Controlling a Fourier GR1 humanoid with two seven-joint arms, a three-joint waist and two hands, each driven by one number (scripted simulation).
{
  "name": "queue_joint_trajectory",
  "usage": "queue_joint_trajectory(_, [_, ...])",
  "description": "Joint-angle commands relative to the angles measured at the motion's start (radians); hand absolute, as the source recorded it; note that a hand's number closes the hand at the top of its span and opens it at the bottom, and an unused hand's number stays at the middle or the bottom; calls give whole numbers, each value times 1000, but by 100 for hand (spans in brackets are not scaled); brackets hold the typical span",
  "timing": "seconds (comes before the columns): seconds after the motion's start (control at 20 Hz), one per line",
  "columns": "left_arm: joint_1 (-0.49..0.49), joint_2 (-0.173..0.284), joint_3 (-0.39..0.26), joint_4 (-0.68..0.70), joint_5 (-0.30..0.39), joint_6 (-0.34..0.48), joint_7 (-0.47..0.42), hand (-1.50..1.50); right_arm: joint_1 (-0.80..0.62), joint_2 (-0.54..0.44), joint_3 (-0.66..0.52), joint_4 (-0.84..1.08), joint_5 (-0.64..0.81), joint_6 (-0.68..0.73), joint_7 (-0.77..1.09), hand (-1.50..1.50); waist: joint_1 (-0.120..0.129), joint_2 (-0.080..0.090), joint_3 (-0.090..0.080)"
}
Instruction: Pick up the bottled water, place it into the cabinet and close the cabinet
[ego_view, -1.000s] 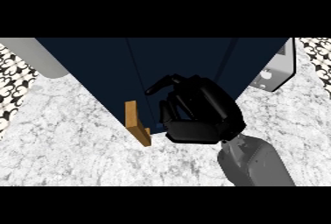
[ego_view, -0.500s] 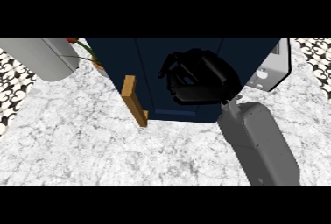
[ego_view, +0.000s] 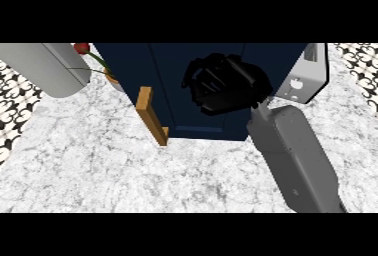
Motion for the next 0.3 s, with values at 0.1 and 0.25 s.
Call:
queue_joint_trajectory(0.1, [19,-5,6,-41,10,-7,38,-150,-140,41,-29,139,-24,-15,-8,150,41,33,-23])
queue_joint_trajectory(0.25, [-11,12,25,-4,34,-19,38,-150,-142,41,-26,133,-15,-48,-2,150,45,35,-24])
